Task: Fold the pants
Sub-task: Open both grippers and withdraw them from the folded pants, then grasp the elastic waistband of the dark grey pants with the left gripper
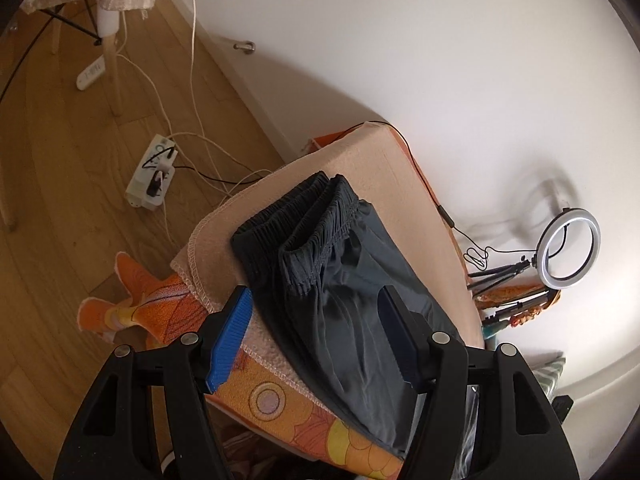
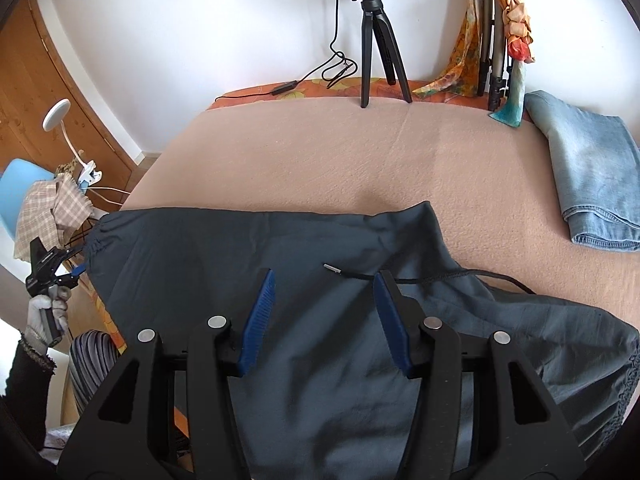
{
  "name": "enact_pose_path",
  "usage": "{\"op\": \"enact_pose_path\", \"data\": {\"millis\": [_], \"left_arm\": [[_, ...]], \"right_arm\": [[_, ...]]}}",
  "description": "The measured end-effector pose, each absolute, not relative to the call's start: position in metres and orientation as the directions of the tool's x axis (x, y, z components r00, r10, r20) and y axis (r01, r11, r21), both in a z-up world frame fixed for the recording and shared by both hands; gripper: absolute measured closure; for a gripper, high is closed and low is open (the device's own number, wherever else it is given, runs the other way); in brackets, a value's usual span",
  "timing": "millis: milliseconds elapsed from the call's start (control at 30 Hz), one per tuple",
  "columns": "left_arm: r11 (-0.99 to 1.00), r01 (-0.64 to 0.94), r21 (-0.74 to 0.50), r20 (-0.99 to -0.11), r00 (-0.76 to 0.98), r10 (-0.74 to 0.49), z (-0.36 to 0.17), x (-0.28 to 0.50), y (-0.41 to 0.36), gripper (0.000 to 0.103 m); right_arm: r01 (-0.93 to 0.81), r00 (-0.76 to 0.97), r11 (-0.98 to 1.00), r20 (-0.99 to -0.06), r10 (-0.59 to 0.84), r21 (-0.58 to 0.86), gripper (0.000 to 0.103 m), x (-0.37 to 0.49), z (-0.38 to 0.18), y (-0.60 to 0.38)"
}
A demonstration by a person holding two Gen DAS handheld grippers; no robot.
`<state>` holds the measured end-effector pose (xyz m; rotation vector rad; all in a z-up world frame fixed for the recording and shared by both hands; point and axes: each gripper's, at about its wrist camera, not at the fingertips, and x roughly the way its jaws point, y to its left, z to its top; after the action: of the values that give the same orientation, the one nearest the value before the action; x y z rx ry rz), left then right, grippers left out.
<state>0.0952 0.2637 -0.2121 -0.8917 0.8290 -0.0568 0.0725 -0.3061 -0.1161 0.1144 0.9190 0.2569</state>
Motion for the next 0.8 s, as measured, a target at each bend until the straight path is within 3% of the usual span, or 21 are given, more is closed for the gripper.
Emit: {"op": "enact_pose_path", "data": {"millis": [167,567,700,800], "left_arm": [[0.684,-0.287,-0.67,-0.629,0.71,-0.318,-0.213,0.104,0.262,0.038],[0.663,-0.264,-0.701,-0.557,0.783,-0.277,-0.219,0.104,0.271,0.042],[0.65,-0.267,-0.712,-0.554,0.782,-0.286,-0.225,0.108,0.27,0.072],[0.668,-0.261,-0.697,-0.551,0.791,-0.266,-0.225,0.109,0.268,0.079]], "right_arm": [[-0.176,0.568,0.957,-0.77,0.291,0.231,0.049,0.062,-0.115,-0.301],[-0.187,0.575,0.956,-0.763,0.295,0.228,0.049,0.059,-0.105,-0.287],[-0.193,0.577,0.952,-0.757,0.307,0.239,0.049,0.059,-0.102,-0.283],[-0.198,0.577,0.952,-0.758,0.305,0.233,0.049,0.058,-0.101,-0.28]]}}
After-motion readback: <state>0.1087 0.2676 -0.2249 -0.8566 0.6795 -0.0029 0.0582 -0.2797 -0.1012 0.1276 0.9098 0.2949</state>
